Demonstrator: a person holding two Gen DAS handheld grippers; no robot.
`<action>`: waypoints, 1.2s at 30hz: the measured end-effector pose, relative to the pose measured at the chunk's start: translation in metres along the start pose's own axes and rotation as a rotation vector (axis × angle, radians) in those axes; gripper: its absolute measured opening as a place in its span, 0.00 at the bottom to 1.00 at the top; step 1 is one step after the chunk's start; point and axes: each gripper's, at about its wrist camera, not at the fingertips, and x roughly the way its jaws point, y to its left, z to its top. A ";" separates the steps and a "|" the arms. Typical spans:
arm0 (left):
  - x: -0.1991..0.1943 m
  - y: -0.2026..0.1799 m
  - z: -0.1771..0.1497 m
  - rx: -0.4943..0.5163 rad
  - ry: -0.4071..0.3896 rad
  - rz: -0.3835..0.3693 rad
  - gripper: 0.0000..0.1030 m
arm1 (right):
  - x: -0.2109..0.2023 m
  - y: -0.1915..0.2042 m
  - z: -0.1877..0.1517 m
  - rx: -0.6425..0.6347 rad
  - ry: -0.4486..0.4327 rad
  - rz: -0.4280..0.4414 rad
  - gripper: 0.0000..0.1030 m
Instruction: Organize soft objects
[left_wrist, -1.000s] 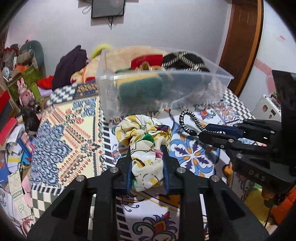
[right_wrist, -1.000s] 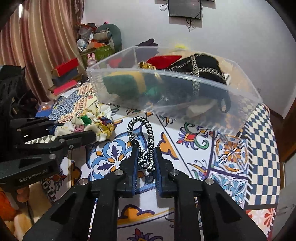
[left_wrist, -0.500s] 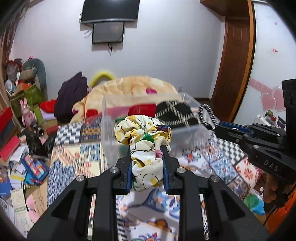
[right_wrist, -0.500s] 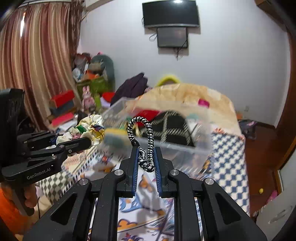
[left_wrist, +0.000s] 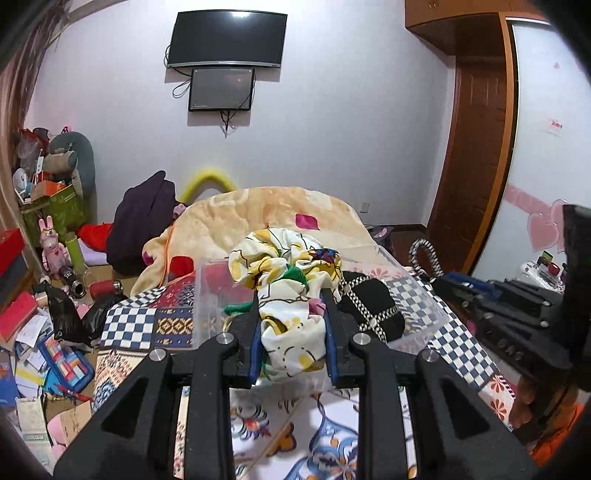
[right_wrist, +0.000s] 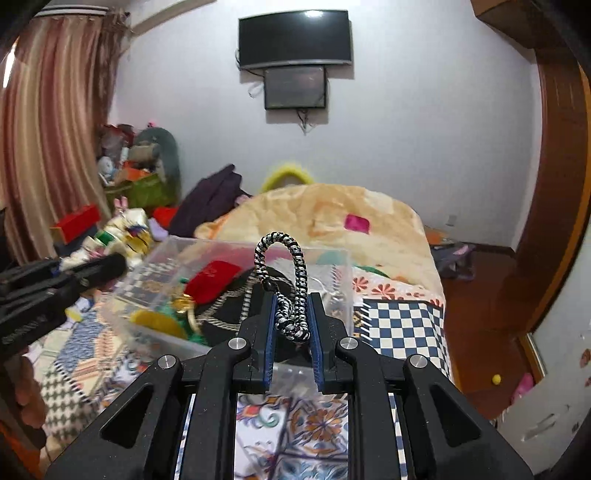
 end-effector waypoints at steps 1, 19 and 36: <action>0.004 -0.001 0.000 0.004 0.001 0.004 0.25 | 0.006 -0.001 0.000 0.005 0.009 -0.006 0.15; 0.066 -0.009 -0.021 0.014 0.161 -0.021 0.60 | 0.028 -0.006 -0.010 0.032 0.101 0.014 0.51; -0.060 -0.014 0.027 0.004 -0.115 -0.046 0.70 | -0.071 -0.002 0.027 0.016 -0.129 0.048 0.67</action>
